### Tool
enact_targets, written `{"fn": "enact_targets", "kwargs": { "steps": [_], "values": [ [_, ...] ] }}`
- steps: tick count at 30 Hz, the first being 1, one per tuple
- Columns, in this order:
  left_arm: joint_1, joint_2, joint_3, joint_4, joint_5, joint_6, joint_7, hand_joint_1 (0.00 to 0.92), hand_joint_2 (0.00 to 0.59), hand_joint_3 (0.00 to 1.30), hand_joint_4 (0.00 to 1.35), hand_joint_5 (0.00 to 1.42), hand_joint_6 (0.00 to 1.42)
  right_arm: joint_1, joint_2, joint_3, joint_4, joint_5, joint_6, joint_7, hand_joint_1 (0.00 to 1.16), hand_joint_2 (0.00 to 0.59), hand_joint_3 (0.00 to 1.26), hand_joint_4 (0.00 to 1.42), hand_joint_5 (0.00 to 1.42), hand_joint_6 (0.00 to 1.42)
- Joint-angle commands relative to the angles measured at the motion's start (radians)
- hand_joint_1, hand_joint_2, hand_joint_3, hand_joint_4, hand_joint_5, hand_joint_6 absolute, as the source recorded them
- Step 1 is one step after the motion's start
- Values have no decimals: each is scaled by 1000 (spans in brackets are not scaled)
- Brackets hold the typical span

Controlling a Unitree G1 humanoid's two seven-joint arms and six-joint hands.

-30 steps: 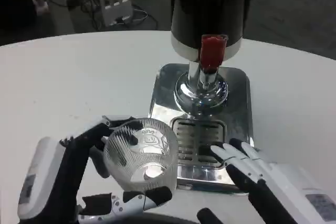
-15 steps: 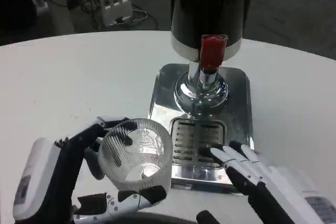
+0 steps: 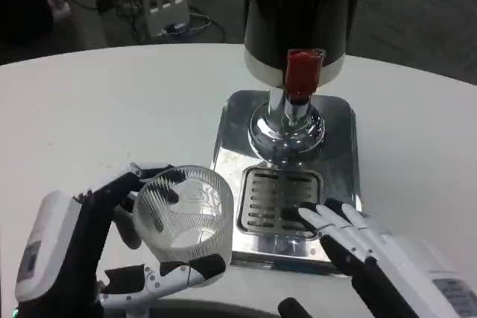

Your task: Grasp the cup under the faucet to collect the drink, then remove the cup.

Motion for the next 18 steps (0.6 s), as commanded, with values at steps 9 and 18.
{"fn": "enact_targets", "kwargs": {
  "steps": [9,18],
  "values": [
    [-165,30,1,174,4,7,28,674,0,616,713,845,1018,13,-3,-12,6,7,-11,-23,450,428,133,75,0,0],
    [-292,43,-28,310,-4,24,33,641,3,615,713,845,1018,15,-5,-19,-11,14,-2,-11,451,428,133,83,0,0]
  ]
}}
